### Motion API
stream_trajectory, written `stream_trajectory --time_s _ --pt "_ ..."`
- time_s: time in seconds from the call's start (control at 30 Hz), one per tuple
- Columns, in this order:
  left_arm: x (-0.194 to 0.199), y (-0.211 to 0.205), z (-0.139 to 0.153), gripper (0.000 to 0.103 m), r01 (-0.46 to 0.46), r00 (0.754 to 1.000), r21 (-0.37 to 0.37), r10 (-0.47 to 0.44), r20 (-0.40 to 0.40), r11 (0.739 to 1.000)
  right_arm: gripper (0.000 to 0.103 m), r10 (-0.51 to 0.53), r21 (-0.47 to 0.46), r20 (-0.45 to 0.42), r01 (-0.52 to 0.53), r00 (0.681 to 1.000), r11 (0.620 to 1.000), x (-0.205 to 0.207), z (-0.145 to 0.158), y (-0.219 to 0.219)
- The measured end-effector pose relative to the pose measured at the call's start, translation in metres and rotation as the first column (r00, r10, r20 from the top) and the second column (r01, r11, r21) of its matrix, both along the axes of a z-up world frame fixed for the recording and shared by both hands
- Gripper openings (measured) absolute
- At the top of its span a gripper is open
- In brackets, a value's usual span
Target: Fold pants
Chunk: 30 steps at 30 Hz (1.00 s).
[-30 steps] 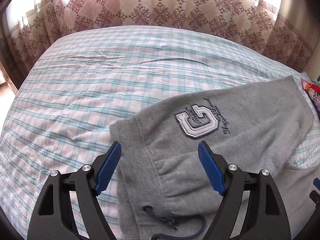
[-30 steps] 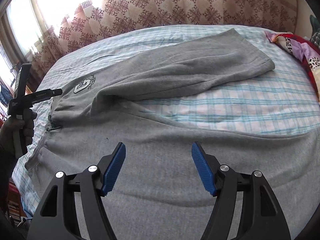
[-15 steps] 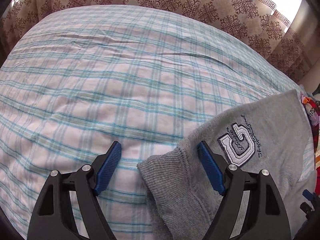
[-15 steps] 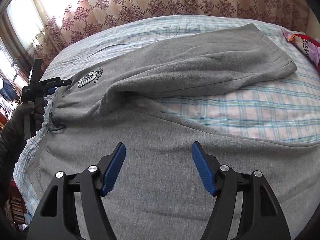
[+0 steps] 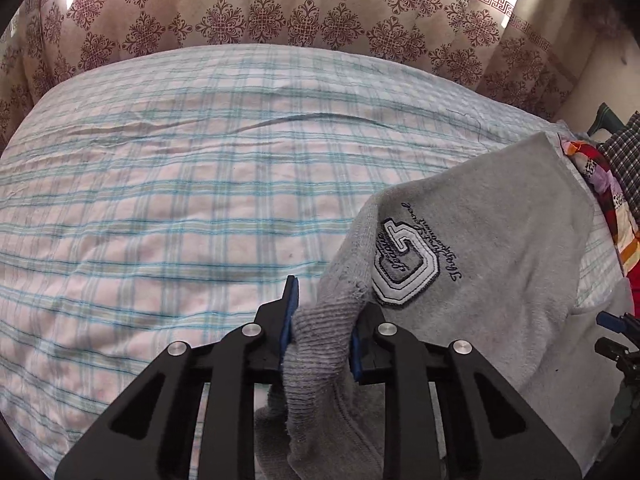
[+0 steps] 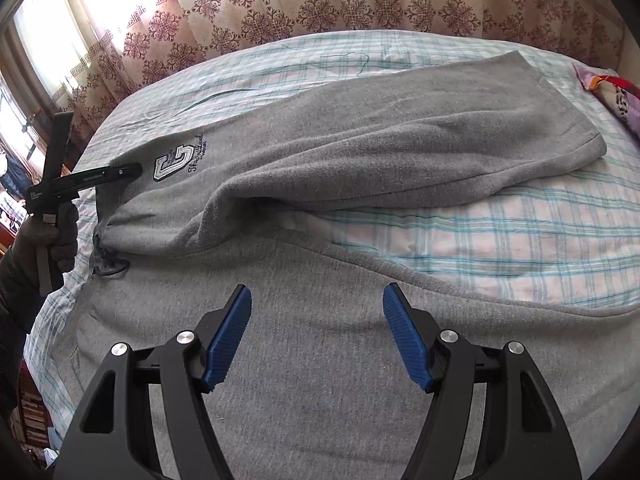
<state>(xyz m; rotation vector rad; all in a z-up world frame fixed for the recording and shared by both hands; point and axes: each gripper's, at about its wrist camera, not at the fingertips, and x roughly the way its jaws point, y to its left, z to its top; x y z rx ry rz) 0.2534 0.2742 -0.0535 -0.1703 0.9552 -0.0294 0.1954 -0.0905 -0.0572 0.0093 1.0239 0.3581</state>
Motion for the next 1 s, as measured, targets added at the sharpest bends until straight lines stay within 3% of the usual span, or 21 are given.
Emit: stream_trajectory --time_s 0.2,0.4,0.67,1.0 --pt "-0.042 -0.03 0.045 0.021 0.091 0.99 0.022 -0.093 0.105 0.996 0.068 -0.097 0.013 0.032 0.097 0.995 0.995 0.032 0.018 -0.037" --pt "-0.083 -0.056 0.066 0.021 0.164 0.977 0.01 -0.164 0.138 0.986 0.069 -0.187 0.047 0.045 0.184 0.981 0.982 0.08 0.034 -0.071" --pt "-0.126 -0.094 0.065 0.021 0.27 0.955 0.032 -0.272 0.12 0.962 0.07 -0.326 0.103 0.008 0.323 0.945 0.941 0.162 0.037 -0.107" --pt "-0.156 -0.099 0.049 0.021 0.285 0.957 -0.002 -0.285 0.063 0.958 0.07 -0.44 0.135 -0.069 0.445 0.895 0.885 0.259 0.025 -0.129"
